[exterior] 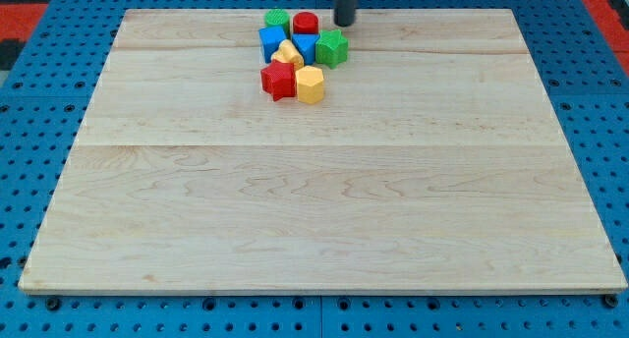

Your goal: Push the green star diagonally bottom left to the yellow hexagon

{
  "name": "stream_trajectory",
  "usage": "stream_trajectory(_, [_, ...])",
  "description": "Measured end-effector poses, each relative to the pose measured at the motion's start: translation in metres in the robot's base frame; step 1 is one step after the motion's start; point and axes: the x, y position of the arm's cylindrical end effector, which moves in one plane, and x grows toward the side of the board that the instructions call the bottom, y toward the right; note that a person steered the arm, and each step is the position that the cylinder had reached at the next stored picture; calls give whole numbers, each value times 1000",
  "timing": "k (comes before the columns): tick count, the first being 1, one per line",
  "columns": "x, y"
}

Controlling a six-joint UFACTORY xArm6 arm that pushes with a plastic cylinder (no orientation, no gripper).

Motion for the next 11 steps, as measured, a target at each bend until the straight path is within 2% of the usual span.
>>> stream_trajectory(1, [45,-7])
stream_trajectory(2, [77,56])
stream_trajectory(3, [33,84])
stream_trajectory(4, [76,47])
stream_trajectory(6, [184,31])
stream_trajectory(7, [187,104])
stream_trajectory(8, [217,70])
stream_trajectory(9, [236,-46])
stream_trajectory(11, [196,-131])
